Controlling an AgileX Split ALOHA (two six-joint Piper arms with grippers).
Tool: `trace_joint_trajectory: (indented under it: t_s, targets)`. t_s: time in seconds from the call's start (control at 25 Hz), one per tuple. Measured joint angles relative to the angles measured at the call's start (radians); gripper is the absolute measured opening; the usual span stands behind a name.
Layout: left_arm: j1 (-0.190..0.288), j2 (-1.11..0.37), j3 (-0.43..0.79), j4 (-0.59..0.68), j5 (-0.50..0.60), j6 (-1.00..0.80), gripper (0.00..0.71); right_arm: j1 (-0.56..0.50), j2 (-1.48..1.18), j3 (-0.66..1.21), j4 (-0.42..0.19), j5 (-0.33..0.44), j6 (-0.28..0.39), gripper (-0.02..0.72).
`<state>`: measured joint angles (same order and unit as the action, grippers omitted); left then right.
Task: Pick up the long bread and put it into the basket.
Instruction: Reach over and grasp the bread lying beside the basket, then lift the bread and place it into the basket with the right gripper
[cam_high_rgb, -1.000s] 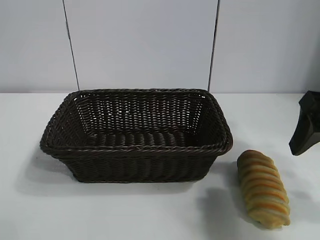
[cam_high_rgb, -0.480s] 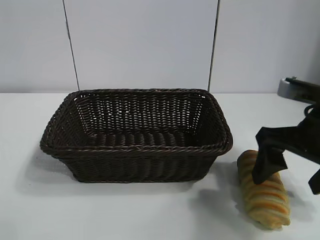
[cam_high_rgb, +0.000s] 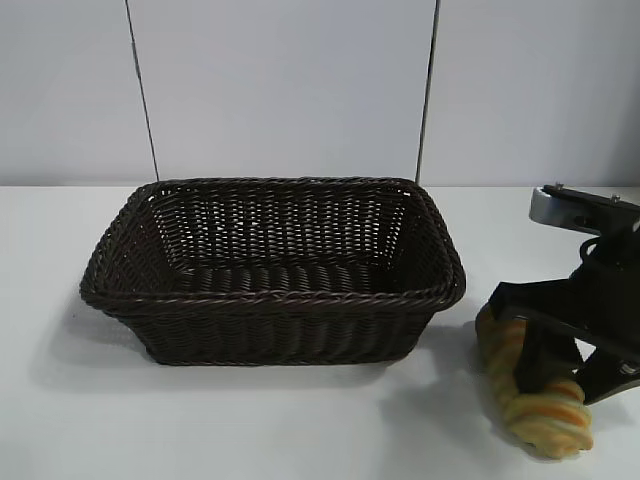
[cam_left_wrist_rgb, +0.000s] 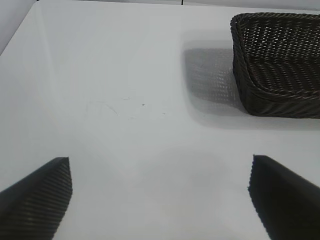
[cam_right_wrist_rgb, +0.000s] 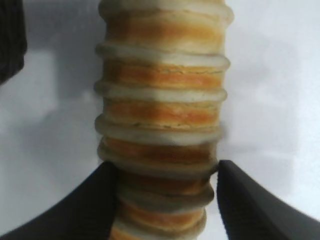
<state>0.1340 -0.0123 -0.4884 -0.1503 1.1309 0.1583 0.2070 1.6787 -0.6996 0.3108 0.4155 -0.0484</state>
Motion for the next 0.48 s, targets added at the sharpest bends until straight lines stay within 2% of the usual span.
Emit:
trace_joint_trajectory:
  t_s: [0.08,0.2,0.36,0.48]
  targets:
    - [0.0,0.0,0.0,0.0,0.0,0.0,0.694,0.0,-0.023,-0.02,-0.02,0.047,0.02,0.084]
    - [0.0,0.0,0.0,0.0,0.0,0.0,0.694,0.0,-0.088,-0.077,-0.078,0.115,0.088,0.084]
    - [0.0,0.0,0.0,0.0,0.0,0.0,0.694,0.0,-0.152,-0.19,-0.213,0.259,0.191,0.084]
    - [0.0,0.0,0.0,0.0,0.0,0.0,0.694,0.0,-0.175,-0.279,-0.284,0.363,0.226,0.084]
